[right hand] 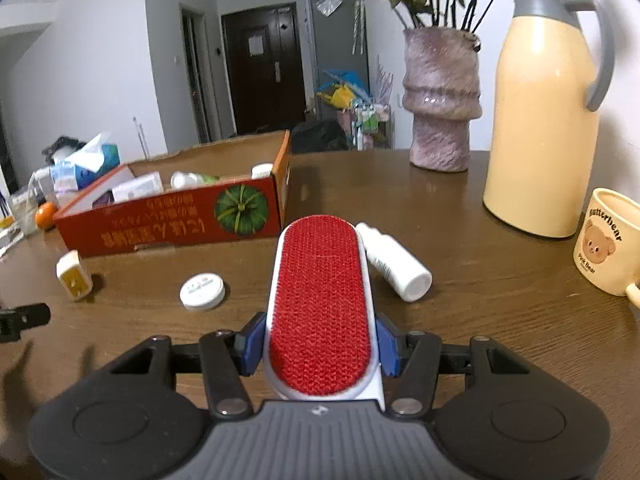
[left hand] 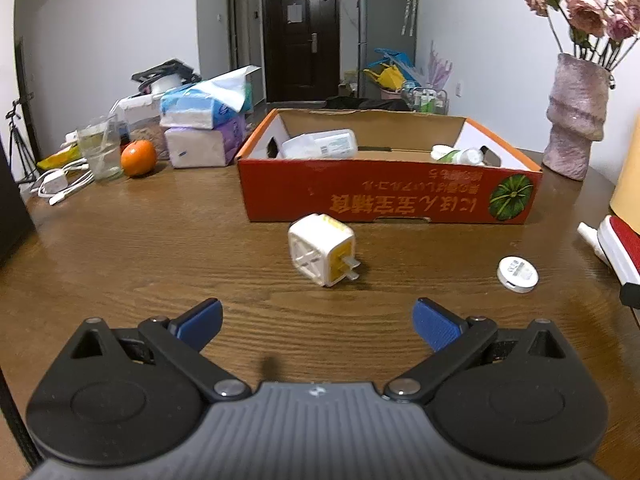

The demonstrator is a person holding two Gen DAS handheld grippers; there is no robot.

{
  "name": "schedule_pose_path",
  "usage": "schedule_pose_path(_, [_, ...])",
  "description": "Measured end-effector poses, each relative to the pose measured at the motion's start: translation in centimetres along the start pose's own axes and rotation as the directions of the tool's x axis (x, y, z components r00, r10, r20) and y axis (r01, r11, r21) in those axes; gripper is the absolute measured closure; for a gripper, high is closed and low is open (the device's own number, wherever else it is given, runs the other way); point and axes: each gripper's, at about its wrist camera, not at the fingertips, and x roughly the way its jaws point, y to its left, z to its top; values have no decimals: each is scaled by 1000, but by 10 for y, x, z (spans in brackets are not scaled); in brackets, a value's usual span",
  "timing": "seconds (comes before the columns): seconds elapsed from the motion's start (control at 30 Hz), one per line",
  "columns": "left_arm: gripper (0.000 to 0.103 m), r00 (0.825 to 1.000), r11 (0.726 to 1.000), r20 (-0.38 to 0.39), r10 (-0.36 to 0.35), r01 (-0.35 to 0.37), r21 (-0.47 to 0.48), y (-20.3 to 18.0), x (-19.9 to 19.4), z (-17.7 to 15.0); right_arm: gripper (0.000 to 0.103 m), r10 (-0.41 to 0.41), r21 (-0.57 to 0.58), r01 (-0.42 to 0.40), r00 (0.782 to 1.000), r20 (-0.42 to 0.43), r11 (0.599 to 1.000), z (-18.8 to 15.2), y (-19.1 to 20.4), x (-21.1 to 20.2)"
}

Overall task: Organize rigid objects
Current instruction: 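Grasp the red lint brush with the right tool while the left tool grasps the white round tin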

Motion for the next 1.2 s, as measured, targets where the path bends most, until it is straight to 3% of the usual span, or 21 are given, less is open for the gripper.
schedule_pose_path(0.43, [0, 996, 992, 2, -90, 89, 85, -64, 8, 13, 48, -7, 43, 5, 999, 40, 999, 4, -10, -7])
schedule_pose_path(0.93, [0, 992, 981, -41, -118, 123, 150, -132, 44, 14, 48, -21, 79, 17, 998, 53, 997, 7, -30, -6])
schedule_pose_path(1.2, [12, 987, 976, -71, -145, 155, 153, -148, 61, 18, 48, -50, 110, 43, 997, 60, 993, 7, -46, -3])
